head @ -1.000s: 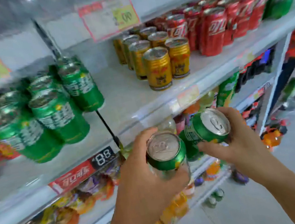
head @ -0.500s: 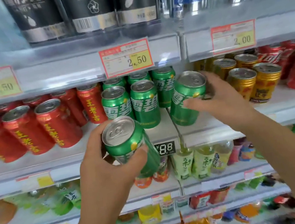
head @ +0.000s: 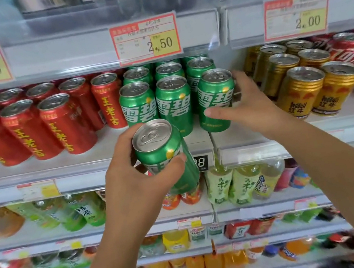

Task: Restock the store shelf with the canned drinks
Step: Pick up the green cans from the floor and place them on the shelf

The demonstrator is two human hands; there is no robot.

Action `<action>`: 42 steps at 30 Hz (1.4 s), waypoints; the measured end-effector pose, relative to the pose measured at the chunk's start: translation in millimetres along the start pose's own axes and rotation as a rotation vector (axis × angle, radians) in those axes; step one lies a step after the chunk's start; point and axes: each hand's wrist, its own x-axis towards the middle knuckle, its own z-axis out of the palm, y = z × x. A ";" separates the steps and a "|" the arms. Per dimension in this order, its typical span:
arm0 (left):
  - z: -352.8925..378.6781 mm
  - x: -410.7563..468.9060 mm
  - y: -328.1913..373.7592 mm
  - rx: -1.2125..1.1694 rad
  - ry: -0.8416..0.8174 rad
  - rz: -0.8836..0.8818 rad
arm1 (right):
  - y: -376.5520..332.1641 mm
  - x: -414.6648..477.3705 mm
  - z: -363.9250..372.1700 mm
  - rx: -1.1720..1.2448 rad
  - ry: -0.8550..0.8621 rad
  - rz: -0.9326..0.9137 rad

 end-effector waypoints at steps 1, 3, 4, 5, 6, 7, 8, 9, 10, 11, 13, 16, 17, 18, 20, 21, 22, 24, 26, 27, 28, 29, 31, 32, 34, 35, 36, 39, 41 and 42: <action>1.0 0.8 0.1 -0.004 0.001 -0.001 | 0.2 -2.5 2.4 0.005 0.018 -0.026; 3.1 2.3 -0.1 -0.008 -0.007 0.002 | -0.5 -4.9 6.6 0.043 0.056 -0.036; 4.1 3.2 0.2 -0.008 -0.011 0.005 | -1.1 -5.0 8.5 0.055 0.068 -0.030; 4.5 3.9 0.1 -0.008 -0.016 0.010 | -2.0 -5.0 10.4 0.057 0.077 -0.030; 5.1 4.6 -0.3 -0.009 -0.022 0.017 | -1.4 -4.5 11.9 0.047 0.084 -0.029; 5.4 5.3 -0.7 -0.010 -0.025 0.021 | -1.0 -4.3 13.0 0.042 0.090 -0.026; 5.6 5.9 -0.6 -0.011 -0.026 0.024 | -0.2 -4.2 14.0 0.041 0.096 -0.022; 5.9 6.5 -0.4 -0.011 -0.028 0.027 | 0.0 -4.8 14.8 0.043 0.106 -0.023; 6.4 7.3 -0.6 -0.009 -0.030 0.030 | 1.3 -5.0 15.3 0.035 0.111 -0.022; 7.2 8.0 -0.5 -0.005 -0.031 0.030 | 1.7 -5.6 15.9 0.025 0.117 -0.023; 9.2 9.3 0.3 -0.001 -0.034 0.026 | 1.4 -5.9 17.2 0.015 0.117 -0.014; 13.5 11.4 2.3 0.001 -0.047 0.029 | -0.8 -11.9 14.9 0.009 0.099 0.009; 15.4 12.3 3.2 0.000 -0.054 0.029 | -2.6 -18.6 11.5 0.018 0.119 -0.004; 17.6 13.5 4.0 -0.005 -0.058 0.028 | -5.7 -28.7 7.3 0.042 0.144 -0.028; 22.9 16.8 7.0 -0.020 -0.060 0.026 | -13.2 -58.4 -0.1 0.079 0.120 -0.103; 26.2 18.8 9.2 -0.023 -0.062 0.033 | -17.5 -75.6 -1.3 0.063 0.052 -0.142; 30.1 20.7 11.0 -0.020 -0.069 0.048 | -23.3 -91.8 0.3 0.037 -0.044 -0.166; 39.7 22.9 16.0 -0.008 -0.089 0.087 | -32.4 -112.4 8.4 0.044 -0.174 -0.182; 50.7 24.0 23.3 0.000 -0.095 0.121 | -31.8 -115.7 15.4 0.111 -0.124 -0.184; 56.5 24.7 26.9 -0.004 -0.098 0.133 | -29.9 -113.4 16.3 0.130 -0.055 -0.179; 62.3 26.2 28.8 -0.008 -0.105 0.144 | -27.4 -109.8 15.6 0.133 0.015 -0.176; 67.5 27.7 30.3 -0.010 -0.121 0.149 | -25.3 -106.6 13.9 0.125 0.071 -0.177; 74.7 31.4 28.6 -0.021 -0.173 0.141 | -18.8 -100.8 8.4 0.111 0.150 -0.172; 76.0 33.2 24.5 -0.030 -0.198 0.139 | -15.4 -98.2 4.7 0.116 0.182 -0.160; 72.8 35.7 13.1 0.026 -0.208 0.158 | -9.8 -91.7 -4.1 0.124 0.248 -0.132; 69.4 36.8 5.3 0.106 -0.190 0.177 | -6.6 -86.3 -9.2 0.123 0.281 -0.120; 66.1 38.4 -5.4 0.226 -0.162 0.206 | -3.0 -79.8 -14.1 0.122 0.304 -0.106; 60.5 42.1 -37.5 0.557 -0.129 0.346 | 6.1 -56.8 -24.1 0.083 0.305 -0.063; 64.5 43.9 -56.4 0.673 -0.112 0.442 | 10.0 -41.2 -25.9 0.036 0.291 -0.057; 67.5 44.5 -61.2 0.714 -0.101 0.472 | 12.5 -33.5 -25.9 0.014 0.283 -0.056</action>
